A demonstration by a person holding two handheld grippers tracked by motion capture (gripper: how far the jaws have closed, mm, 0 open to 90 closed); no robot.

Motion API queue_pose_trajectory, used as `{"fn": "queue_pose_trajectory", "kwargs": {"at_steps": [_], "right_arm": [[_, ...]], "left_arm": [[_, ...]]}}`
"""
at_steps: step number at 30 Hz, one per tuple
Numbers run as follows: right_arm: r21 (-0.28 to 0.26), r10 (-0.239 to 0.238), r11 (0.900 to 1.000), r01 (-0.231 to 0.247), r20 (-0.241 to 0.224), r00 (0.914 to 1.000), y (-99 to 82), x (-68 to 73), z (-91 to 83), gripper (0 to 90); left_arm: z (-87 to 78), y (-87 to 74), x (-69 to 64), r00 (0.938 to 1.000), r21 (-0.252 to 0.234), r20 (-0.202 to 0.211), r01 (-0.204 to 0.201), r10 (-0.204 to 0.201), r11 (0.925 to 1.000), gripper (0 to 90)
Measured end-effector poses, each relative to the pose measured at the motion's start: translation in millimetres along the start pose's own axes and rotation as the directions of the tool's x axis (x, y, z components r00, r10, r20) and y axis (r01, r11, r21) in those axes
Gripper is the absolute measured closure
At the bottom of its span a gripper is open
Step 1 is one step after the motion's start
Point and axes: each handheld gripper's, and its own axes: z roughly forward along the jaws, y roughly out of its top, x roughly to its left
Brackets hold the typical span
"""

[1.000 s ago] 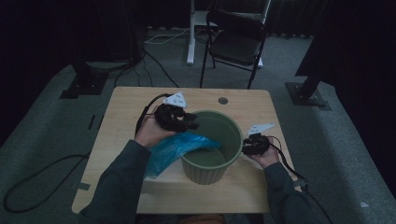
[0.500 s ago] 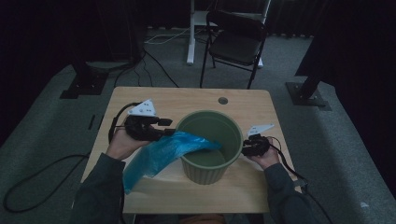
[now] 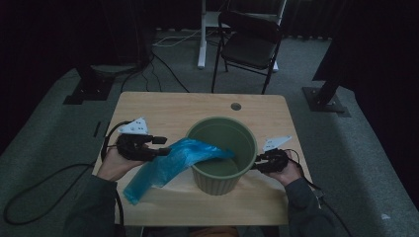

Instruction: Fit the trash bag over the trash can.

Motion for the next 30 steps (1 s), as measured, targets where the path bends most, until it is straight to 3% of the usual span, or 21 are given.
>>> {"fn": "queue_pose_trajectory", "kwargs": {"at_steps": [3,7,12,26,30], "right_arm": [[-0.007,-0.016,0.9998,0.016,-0.019,0.9997,0.4,6.3,-3.0,62.0],[-0.008,-0.042,0.9991,0.042,-0.032,0.9986,3.4,11.5,-2.7,62.3],[-0.011,-0.036,0.9993,0.035,-0.043,0.9984,3.6,12.8,-0.6,62.3],[-0.017,-0.044,0.9989,0.043,-0.047,0.9979,7.8,15.9,5.6,62.3],[-0.019,-0.048,0.9987,0.047,-0.042,0.9980,8.9,15.6,7.1,61.8]], "left_arm": [[8.4,1.9,-0.7,1.0000,0.015,0.001,-0.002,0.002,0.9999,54.3],[18.1,7.6,-1.1,0.9997,0.026,0.021,-0.015,0.014,0.9995,61.8],[26.3,13.8,-0.7,0.9995,0.033,0.026,-0.020,0.019,0.9993,65.8],[32.3,25.9,24.3,0.9993,0.018,-0.034,0.016,-0.015,0.9997,66.8],[32.1,24.7,28.4,0.9983,0.009,-0.050,0.029,-0.029,0.9995,63.5]]}}
